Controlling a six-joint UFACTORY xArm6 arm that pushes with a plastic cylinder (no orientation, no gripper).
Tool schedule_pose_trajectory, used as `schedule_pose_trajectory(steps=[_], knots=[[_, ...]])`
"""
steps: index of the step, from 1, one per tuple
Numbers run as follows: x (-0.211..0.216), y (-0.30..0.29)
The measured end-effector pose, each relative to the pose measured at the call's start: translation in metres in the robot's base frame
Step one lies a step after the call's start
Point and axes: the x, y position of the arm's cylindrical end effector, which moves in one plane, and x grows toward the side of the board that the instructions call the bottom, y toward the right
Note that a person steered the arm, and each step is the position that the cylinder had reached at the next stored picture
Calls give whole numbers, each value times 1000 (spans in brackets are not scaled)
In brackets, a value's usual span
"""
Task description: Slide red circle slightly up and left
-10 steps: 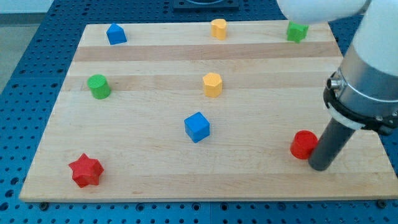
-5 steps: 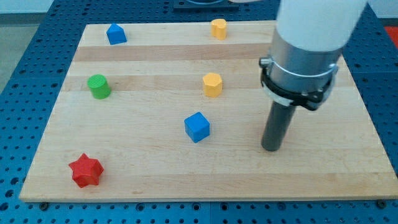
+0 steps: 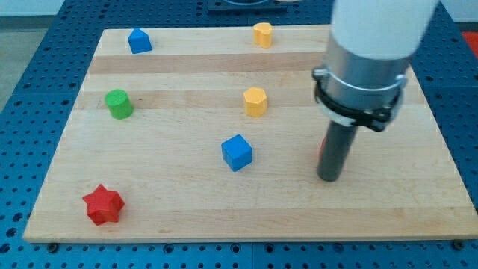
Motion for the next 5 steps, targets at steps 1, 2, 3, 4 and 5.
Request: schedule_pose_trajectory(steps=[1,2,3,4,5], knots=[[-1,25],[-2,34],[-15,33],[-32,18],[-32,3]])
